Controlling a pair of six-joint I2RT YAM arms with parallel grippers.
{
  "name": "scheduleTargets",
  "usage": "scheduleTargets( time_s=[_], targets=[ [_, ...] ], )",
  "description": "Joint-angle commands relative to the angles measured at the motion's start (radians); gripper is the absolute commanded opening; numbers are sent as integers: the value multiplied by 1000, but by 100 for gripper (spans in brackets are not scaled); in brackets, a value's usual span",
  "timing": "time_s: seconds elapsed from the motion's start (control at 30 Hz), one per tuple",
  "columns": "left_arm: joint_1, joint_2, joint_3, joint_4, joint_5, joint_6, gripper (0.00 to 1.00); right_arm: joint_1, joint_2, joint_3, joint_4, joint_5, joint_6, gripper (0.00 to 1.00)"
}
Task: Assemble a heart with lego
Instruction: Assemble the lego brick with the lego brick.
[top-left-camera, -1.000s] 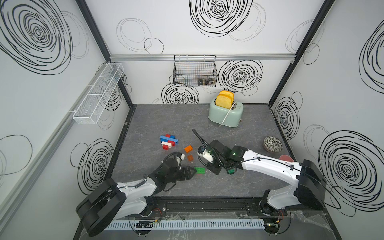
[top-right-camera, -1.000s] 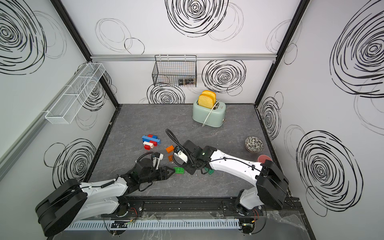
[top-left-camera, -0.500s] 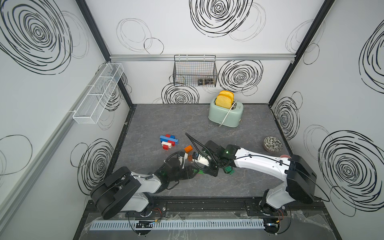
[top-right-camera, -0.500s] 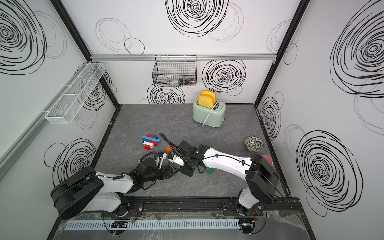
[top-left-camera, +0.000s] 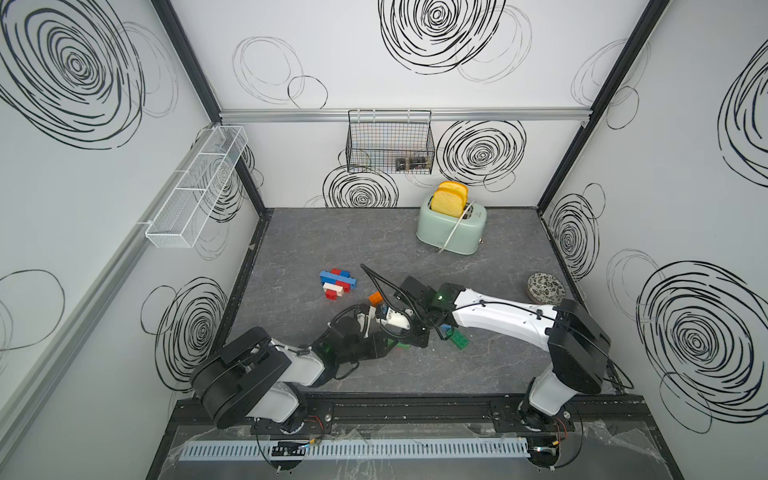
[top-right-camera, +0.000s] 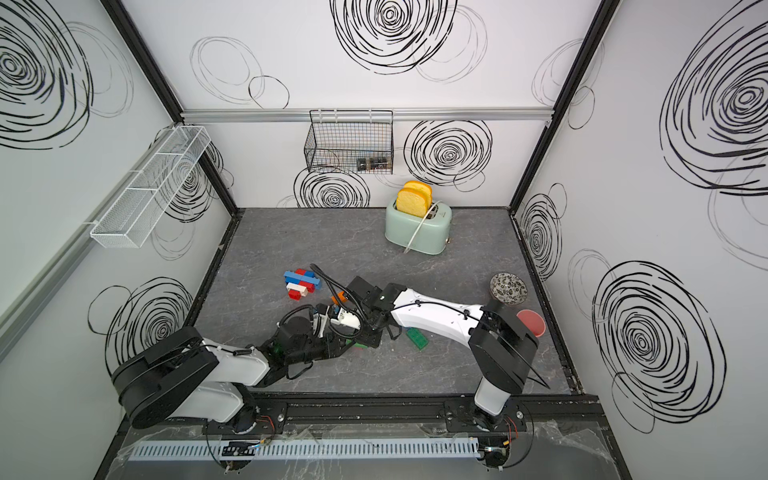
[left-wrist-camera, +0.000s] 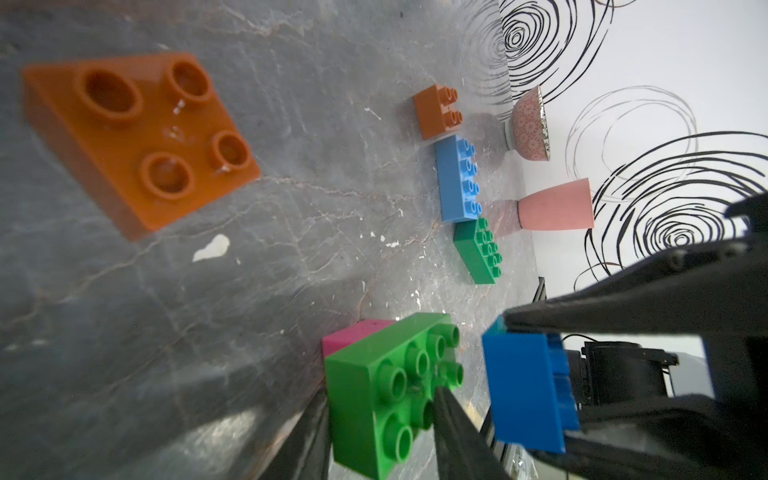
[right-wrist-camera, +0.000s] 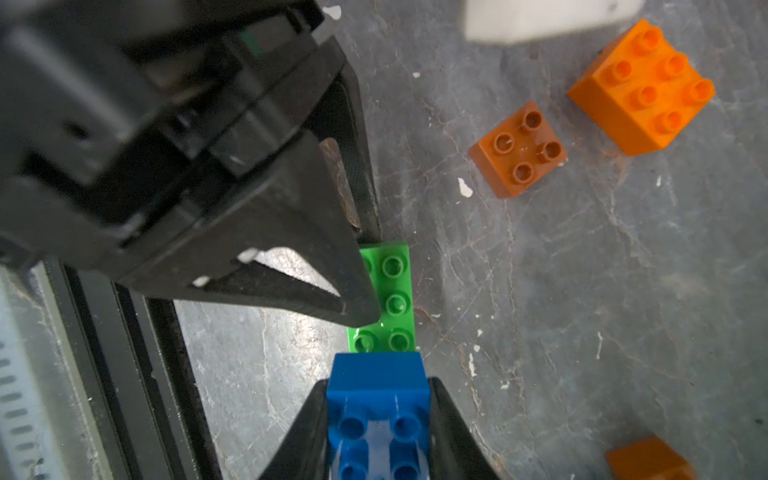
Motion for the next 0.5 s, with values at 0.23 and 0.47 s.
scheduleTargets(
  time_s=[0.23,0.47],
  targets=[
    [10,59,-38,102,13,-23,44,-9,41,16,-49,-31,-84,35],
    [10,84,-48,135,13,-32,44,-6,81,34,-52,-19,-86,34]
  ],
)
